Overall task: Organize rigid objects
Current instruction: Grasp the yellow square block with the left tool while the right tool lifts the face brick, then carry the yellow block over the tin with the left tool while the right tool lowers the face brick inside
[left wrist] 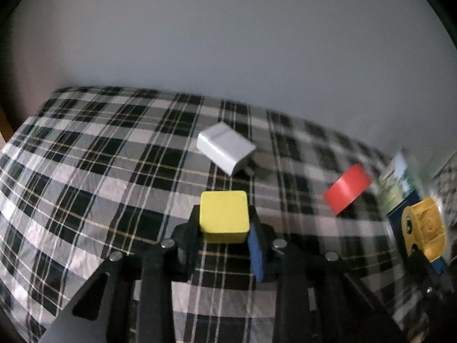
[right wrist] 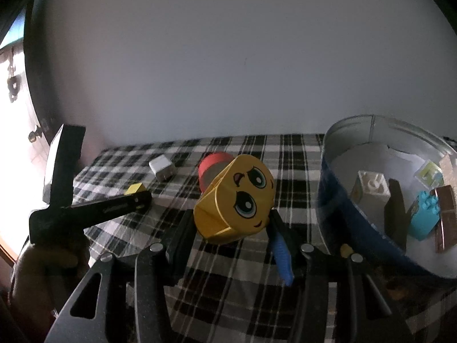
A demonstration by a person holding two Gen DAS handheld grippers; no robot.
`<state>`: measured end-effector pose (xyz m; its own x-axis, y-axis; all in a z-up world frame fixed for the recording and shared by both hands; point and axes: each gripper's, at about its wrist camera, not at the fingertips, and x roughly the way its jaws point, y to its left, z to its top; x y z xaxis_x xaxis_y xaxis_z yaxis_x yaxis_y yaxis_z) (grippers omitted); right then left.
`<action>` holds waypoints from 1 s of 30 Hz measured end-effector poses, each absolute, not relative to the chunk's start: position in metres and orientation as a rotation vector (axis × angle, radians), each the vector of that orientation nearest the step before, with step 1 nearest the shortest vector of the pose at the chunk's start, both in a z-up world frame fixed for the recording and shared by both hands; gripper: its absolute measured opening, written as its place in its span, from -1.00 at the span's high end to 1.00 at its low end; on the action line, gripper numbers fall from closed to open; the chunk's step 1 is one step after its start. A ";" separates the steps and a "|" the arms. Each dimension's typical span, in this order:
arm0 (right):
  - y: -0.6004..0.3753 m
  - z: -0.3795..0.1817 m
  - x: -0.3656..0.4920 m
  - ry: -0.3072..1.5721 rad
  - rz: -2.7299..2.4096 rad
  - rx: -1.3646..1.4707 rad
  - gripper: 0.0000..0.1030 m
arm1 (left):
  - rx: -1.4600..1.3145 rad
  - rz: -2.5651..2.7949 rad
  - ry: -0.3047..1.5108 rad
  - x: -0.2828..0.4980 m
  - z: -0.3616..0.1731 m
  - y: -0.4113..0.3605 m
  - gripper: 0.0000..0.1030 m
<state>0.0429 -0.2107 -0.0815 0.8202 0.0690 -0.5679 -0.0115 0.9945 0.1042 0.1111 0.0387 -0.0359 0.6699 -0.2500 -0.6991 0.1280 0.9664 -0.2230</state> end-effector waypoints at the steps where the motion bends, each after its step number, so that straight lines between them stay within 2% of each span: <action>1: -0.212 -0.079 0.041 0.592 0.046 0.098 -0.03 | -0.171 -0.211 0.770 0.106 -0.031 0.042 0.45; 4: -0.211 -0.072 0.037 0.533 0.036 0.077 -0.03 | -0.182 -0.191 0.650 0.086 -0.017 0.044 0.45; 14: -0.204 -0.049 0.011 0.326 0.041 -0.016 -0.03 | -0.128 -0.191 0.434 0.050 0.011 0.021 0.44; 30: -0.244 -0.035 -0.019 0.234 -0.009 -0.028 -0.03 | -0.088 -0.288 0.404 0.015 0.019 -0.051 0.45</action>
<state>-0.0195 -0.2435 -0.0352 0.9728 -0.0125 -0.2314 0.0058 0.9996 -0.0292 0.0155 -0.0507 0.0192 0.8793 -0.2933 -0.3752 0.2584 0.9556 -0.1414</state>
